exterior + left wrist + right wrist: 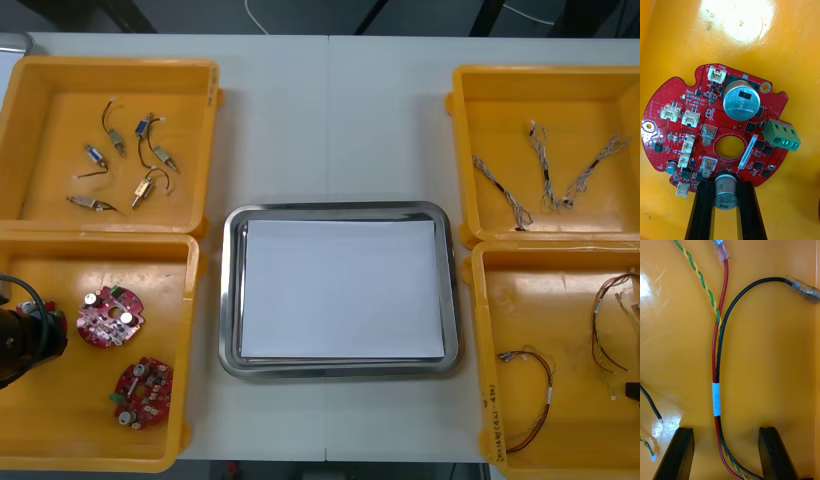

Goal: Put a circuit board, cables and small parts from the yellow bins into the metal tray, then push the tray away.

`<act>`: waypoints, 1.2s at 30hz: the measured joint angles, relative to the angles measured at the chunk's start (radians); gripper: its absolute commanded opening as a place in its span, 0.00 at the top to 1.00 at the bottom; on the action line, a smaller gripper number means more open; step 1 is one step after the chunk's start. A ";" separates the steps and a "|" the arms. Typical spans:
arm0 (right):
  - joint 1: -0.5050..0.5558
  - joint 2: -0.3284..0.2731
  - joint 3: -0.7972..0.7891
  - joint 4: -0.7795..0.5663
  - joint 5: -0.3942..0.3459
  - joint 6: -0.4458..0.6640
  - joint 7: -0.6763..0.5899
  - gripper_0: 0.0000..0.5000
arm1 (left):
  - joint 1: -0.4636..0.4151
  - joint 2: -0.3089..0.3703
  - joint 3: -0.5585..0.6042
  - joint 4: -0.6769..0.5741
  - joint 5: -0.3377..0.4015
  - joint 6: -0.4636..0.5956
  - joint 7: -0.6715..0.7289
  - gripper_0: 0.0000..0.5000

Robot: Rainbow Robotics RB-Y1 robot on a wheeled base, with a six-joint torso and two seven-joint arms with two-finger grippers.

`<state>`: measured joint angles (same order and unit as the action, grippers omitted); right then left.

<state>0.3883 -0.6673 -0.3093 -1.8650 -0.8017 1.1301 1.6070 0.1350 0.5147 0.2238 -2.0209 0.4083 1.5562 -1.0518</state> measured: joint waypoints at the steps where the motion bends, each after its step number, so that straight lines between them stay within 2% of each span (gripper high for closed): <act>1: 0.000 0.000 0.000 0.000 0.000 0.000 0.000 0.00 | 0.000 0.000 0.000 0.000 0.000 0.000 0.000 1.00; 10: -0.003 0.000 0.006 0.000 0.002 -0.020 0.000 0.00 | 0.000 0.000 0.023 -0.012 0.045 0.024 0.000 1.00; 21: -0.013 0.000 0.012 0.000 0.008 -0.024 0.000 0.00 | -0.003 0.005 0.056 -0.192 0.050 0.220 0.000 1.00; 28: -0.017 0.000 0.014 0.000 0.011 -0.024 0.000 0.00 | -0.060 0.010 0.056 -0.274 0.067 0.349 0.000 1.00; 30: -0.018 -0.001 0.015 -0.001 0.011 -0.024 0.000 0.40 | -0.088 0.011 0.050 -0.302 0.072 0.353 0.000 1.00; 31: -0.018 -0.001 0.015 -0.001 0.011 -0.024 0.000 0.40 | -0.103 0.011 0.043 -0.313 0.075 0.354 0.000 1.00; 32: -0.018 -0.001 0.015 -0.001 0.011 -0.024 0.000 1.00 | -0.118 0.012 0.035 -0.322 0.078 0.354 0.000 1.00; 36: -0.022 -0.001 0.016 0.006 0.010 -0.027 0.000 1.00 | -0.181 0.019 -0.023 -0.342 0.086 0.355 0.000 1.00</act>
<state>0.3660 -0.6680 -0.2932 -1.8585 -0.7915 1.1033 1.6070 -0.0457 0.5339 0.2007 -2.3627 0.4939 1.9111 -1.0522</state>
